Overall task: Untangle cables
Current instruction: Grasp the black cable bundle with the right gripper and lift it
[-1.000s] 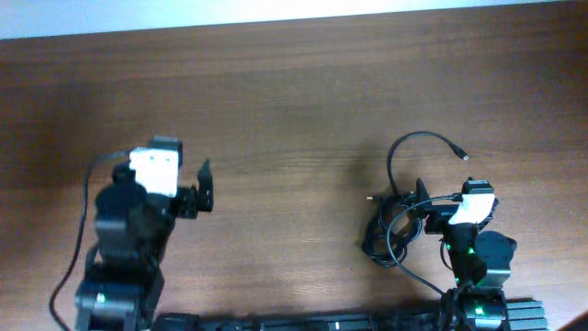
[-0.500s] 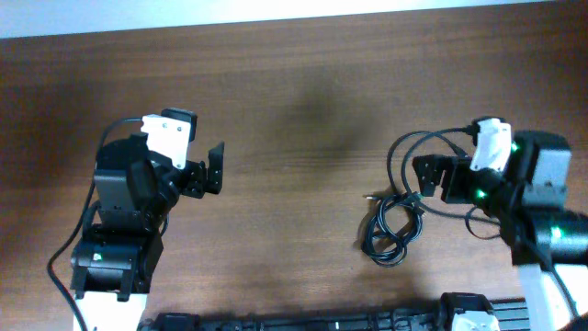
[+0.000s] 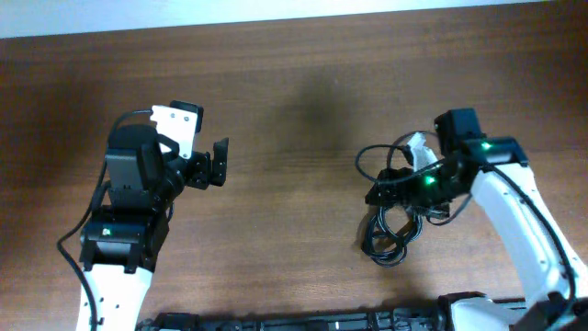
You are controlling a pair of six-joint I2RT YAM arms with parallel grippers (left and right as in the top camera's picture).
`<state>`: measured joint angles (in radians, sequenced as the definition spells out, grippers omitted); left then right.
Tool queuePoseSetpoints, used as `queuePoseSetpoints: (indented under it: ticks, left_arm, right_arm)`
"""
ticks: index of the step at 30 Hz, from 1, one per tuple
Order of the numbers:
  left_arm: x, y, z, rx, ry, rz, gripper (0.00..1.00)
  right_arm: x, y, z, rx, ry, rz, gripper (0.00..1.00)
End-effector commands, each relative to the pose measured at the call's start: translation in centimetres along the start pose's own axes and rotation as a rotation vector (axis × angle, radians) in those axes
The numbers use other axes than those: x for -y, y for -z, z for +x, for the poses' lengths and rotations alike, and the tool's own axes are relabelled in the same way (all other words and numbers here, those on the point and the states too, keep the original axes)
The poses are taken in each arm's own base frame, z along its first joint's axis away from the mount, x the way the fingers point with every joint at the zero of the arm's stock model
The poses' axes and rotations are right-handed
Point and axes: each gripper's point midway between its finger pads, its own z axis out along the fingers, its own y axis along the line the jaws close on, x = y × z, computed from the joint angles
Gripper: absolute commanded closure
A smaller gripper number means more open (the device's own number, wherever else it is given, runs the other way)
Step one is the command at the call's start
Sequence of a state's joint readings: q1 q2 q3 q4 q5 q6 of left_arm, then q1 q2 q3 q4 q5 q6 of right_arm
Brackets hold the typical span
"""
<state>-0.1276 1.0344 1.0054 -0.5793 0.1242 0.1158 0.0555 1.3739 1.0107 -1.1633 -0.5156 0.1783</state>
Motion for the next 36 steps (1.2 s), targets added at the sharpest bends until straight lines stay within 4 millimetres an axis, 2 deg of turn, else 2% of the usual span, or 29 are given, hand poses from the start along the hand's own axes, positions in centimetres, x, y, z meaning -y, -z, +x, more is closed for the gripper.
queuePoseSetpoints:
  ticks: [1, 3, 6, 10, 13, 14, 16, 18, 20, 24, 27, 28, 29, 32, 34, 36]
  left_arm:
    - [0.1, 0.2, -0.7, 0.017, -0.006, 0.007, 0.01]
    - [0.0, 0.2, -1.0, 0.03, -0.008, 0.005, 0.01]
    - [0.0, 0.2, -1.5, 0.051, -0.011, 0.003, 0.01]
    - [0.0, 0.2, -1.5, 0.051, -0.01, 0.003, 0.01]
    - [0.0, 0.2, -1.3, 0.044, -0.01, 0.004, 0.01]
    - [0.0, 0.2, -1.3, 0.043, -0.009, 0.004, 0.01]
    - [0.4, 0.2, -1.4, 0.046, -0.009, 0.026, 0.01]
    - [1.5, 0.3, -1.5, 0.054, -0.008, 0.092, 0.01]
    - [2.6, 0.4, -1.6, 0.061, -0.009, 0.157, 0.01]
    - [5.0, 1.0, -1.9, 0.071, 0.028, 0.3, 0.01]
    - [5.0, 1.0, -1.9, 0.065, 0.067, 0.304, 0.01]
    - [5.6, 1.2, -1.9, 0.068, 0.066, 0.342, 0.01]
    - [7.2, 1.9, -2.1, 0.076, 0.063, 0.443, 0.01]
    - [7.8, 2.1, -2.1, 0.074, 0.063, 0.478, 0.01]
    - [8.1, 2.1, -2.0, 0.071, 0.059, 0.486, 0.01]
    - [9.7, 2.3, -2.3, 0.081, 0.025, 0.527, 0.01]
  right_arm:
    - [2.3, -2.1, -0.3, -0.05, -0.048, 0.163, 0.01]
    - [2.9, -4.4, -0.1, -0.125, -0.075, 0.186, 0.01]
    - [3.5, -6.6, 0.1, -0.197, -0.104, 0.21, 0.08]
    - [4.3, -8.9, -0.9, -0.144, -0.07, 0.197, 0.08]
    - [5.3, -10.5, -0.7, -0.113, -0.067, 0.188, 0.08]
    - [5.4, -10.8, -1.0, -0.093, -0.103, 0.185, 0.16]
    - [5.3, -11.3, -2.1, -0.039, -0.078, 0.166, 0.66]
    - [4.4, -11.5, -3.2, -0.001, -0.058, 0.118, 0.88]
    - [1.8, -11.5, -4.8, 0.046, -0.01, -0.023, 0.96]
    - [-3.1, -9.7, -7.5, 0.1, 0.072, -0.222, 0.96]
    - [-8.6, -5.6, -10.8, 0.173, 0.191, -0.396, 0.96]
    - [-10.4, -4.2, -11.6, 0.197, 0.236, -0.451, 0.96]
    - [-12.3, -2.3, -12.5, 0.226, 0.289, -0.499, 0.96]
    - [-15.6, 1.2, -13.6, 0.299, 0.39, -0.552, 0.96]
    - [-18.9, 3.5, -13.0, 0.344, 0.493, -0.589, 0.96]
    - [-22.6, 4.8, -11.6, 0.364, 0.604, -0.63, 0.96]
